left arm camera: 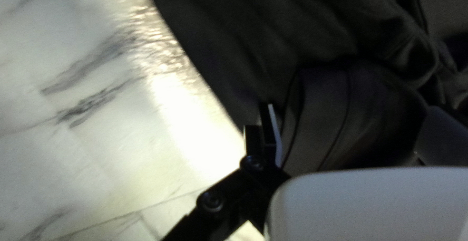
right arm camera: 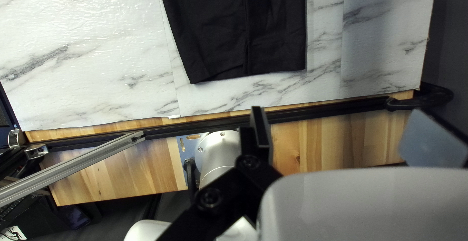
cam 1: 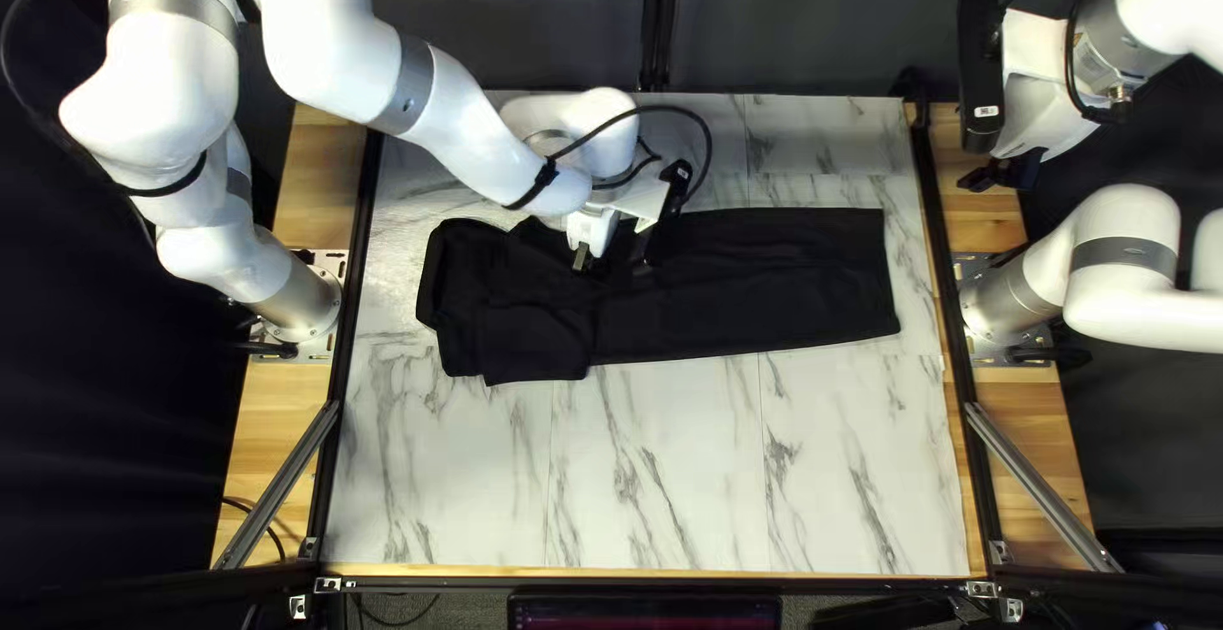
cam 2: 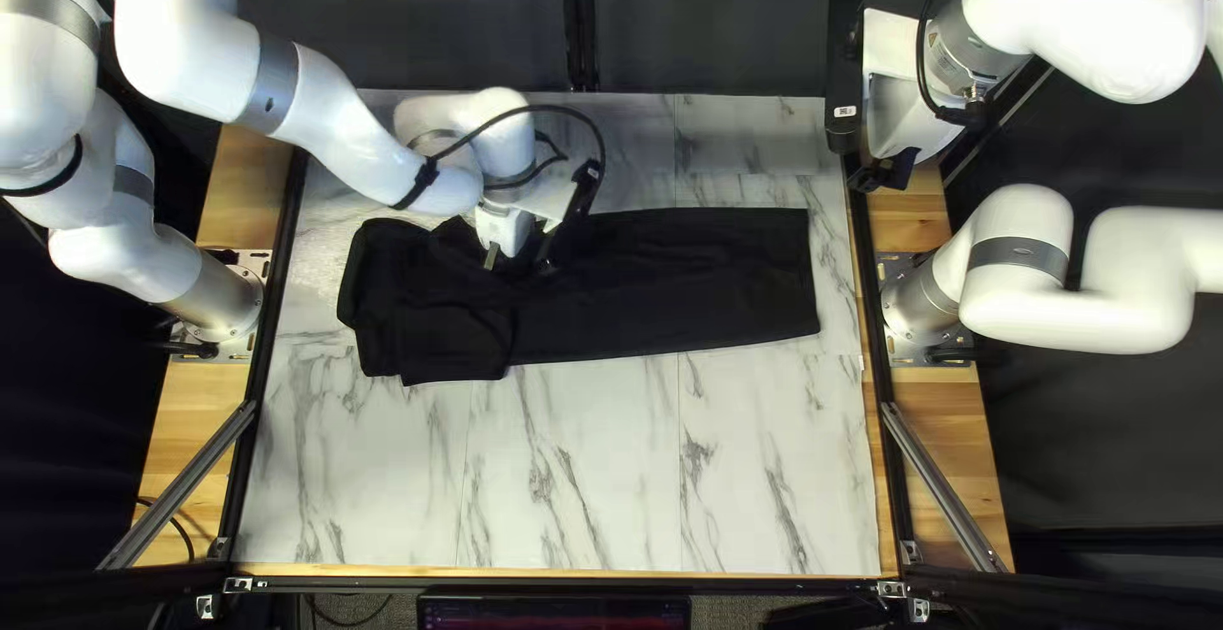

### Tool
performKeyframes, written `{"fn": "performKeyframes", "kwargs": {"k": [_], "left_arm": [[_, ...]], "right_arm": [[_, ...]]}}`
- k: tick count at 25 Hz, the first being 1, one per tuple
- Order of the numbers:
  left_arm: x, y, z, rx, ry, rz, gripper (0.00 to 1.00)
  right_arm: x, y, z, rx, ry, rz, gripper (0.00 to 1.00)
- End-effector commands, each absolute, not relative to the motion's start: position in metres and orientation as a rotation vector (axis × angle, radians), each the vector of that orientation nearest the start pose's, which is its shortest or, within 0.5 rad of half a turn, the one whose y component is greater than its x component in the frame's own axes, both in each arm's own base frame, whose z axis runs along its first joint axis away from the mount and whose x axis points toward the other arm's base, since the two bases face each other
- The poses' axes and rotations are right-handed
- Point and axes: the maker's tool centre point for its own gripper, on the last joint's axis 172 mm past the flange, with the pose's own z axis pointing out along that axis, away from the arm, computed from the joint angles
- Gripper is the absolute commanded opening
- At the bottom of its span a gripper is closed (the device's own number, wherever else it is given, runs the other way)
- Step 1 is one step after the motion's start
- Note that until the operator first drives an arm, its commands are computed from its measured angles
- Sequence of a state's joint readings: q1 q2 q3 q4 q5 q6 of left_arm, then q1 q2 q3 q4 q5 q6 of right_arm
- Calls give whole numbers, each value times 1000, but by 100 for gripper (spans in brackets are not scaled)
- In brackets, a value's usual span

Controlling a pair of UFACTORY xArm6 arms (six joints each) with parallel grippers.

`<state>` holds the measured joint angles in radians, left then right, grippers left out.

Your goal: Fold t-shirt

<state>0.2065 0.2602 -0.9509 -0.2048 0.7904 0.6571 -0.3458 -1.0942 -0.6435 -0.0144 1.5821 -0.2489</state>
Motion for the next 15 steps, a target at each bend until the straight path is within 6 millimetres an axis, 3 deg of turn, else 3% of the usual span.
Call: {"fn": "performKeyframes", "kwargs": {"k": [1, 3, 4, 8, 15], "left_arm": [[452, 60, 32, -3282, 499, 55, 42], [454, 59, 31, -3286, 503, 55, 33], [455, 59, 31, -3287, 505, 55, 23], [458, 58, 32, -3288, 512, 51, 10], [456, 52, 41, -3276, 511, 43, 8]], "right_arm": [[199, -76, 324, -3189, 157, -231, 100], [199, -76, 324, -3189, 157, -231, 100], [199, -76, 324, -3189, 157, -231, 100], [199, -76, 324, -3189, 157, -231, 100], [199, -76, 324, -3189, 157, -231, 100]]}}
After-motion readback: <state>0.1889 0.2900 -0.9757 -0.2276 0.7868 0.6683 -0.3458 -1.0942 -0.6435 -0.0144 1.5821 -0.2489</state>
